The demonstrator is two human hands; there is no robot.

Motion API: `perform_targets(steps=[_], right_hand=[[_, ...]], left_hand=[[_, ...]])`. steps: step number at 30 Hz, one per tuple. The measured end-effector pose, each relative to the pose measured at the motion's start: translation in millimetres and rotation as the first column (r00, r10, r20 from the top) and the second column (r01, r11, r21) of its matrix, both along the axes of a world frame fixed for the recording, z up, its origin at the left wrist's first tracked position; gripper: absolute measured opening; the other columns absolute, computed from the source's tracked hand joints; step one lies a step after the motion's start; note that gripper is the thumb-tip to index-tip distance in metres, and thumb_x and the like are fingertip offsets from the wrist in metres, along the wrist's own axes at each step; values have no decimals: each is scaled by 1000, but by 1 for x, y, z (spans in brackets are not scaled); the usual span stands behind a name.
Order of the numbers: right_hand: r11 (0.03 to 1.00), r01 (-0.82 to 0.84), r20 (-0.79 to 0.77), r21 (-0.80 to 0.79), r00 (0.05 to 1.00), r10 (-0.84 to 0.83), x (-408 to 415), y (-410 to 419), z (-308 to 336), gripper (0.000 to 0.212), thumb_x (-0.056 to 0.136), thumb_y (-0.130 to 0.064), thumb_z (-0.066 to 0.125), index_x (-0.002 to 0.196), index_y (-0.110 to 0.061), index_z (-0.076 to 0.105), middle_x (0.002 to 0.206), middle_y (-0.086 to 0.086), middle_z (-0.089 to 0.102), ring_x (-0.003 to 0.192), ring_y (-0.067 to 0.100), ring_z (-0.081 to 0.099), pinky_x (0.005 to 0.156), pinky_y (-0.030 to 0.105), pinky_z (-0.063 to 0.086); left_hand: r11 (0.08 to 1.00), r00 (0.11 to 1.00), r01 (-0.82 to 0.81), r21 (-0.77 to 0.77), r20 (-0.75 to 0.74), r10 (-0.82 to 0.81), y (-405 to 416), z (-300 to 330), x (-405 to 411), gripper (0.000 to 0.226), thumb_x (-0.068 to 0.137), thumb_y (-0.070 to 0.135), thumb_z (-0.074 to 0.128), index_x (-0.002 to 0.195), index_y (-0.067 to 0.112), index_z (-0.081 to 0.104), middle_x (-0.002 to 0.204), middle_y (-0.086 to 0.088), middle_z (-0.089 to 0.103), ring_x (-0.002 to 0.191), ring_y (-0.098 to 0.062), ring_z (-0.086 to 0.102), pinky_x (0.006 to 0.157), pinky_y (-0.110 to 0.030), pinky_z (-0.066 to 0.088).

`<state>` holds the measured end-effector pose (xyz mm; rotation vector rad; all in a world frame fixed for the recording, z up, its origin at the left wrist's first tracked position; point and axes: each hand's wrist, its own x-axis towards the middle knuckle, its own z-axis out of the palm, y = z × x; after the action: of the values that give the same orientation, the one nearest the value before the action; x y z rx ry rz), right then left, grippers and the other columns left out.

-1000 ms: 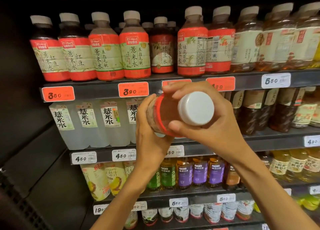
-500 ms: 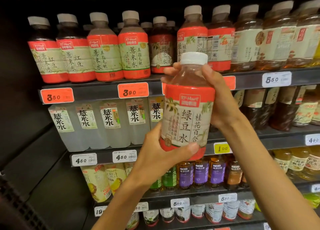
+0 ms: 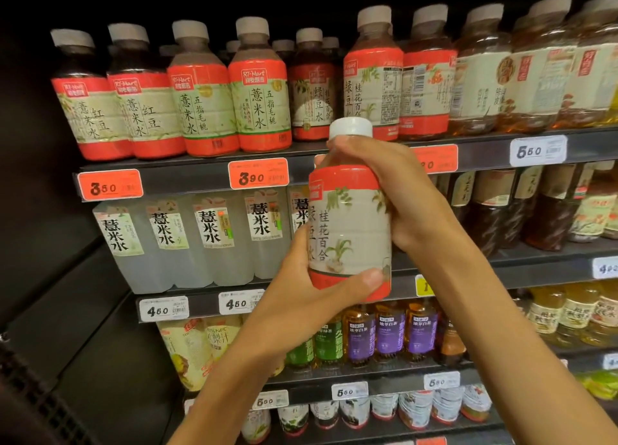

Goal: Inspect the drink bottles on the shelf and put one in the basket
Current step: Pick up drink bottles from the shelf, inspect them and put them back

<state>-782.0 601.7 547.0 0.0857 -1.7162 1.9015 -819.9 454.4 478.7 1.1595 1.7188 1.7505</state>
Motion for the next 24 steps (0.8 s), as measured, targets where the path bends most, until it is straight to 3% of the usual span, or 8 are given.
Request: perform_targets(steps=[2,5,8,11,15,19,22,24], right_hand=[[999,27,19,48,999,-28,1,-4,0,39,89,-26,64,104,10,63,81,14,65,67,18,63,61,25,54],[995,-73,54,65,996,70,5,2,4,47,84,-43,60,104,-2,69,89,8,71,80,16,67,72,25,55],[982,-161,74,-94,983,168,3,5,5,60,85,-49,52,120,-1,62,107,15,66,96,23,64,86,31,53],[911,-283,26,-299,952,304,-4,0,0,48,86,-39,53,114,0,58,105,24,65,103,33,59,100,42,44],[879,-350,-3,-325,929,369,-6,-1,1,37,80,-33,60,101,-4,59,79,13,71,78,27,67,78,35,55],[969,-204,33,-140,977,211,0,3,8,29,81,-35,62,92,-8,61,81,10,71,75,22,66,72,31,55],[999,-29,30,21,999,29,1,2,11,21,91,-33,60,85,-13,64,81,7,73,68,15,68,66,27,54],[998,15,32,67,999,-17,0,-3,12,22,93,-32,60,85,-12,64,79,7,72,64,13,67,60,23,53]], left_hand=[[999,998,-44,-5,54,44,3,-2,2,83,49,50,79,126,36,49,114,12,70,107,-6,65,95,-32,51],[1000,989,-9,27,145,5,2,-4,1,79,50,43,80,122,24,54,110,3,73,103,-13,68,90,-31,55],[980,898,120,157,405,-175,1,-5,-3,95,40,36,94,124,13,56,112,-7,72,104,-20,68,85,-32,57],[893,756,329,308,480,-444,4,-6,0,68,47,36,94,108,14,74,112,-14,71,104,-27,68,92,-42,54],[887,704,330,324,541,-460,7,-12,1,82,47,34,95,120,11,66,124,-21,63,118,-37,58,105,-50,40],[938,816,278,208,464,-345,-5,-9,-10,98,49,38,93,130,5,50,129,-19,61,122,-31,57,102,-41,47],[968,917,233,97,309,-252,-9,-3,-8,90,50,48,90,124,14,52,120,-3,69,113,-15,63,89,-22,53],[985,951,169,33,257,-172,-5,-3,-2,92,41,57,89,118,20,55,115,4,71,110,-11,65,88,-19,53]])
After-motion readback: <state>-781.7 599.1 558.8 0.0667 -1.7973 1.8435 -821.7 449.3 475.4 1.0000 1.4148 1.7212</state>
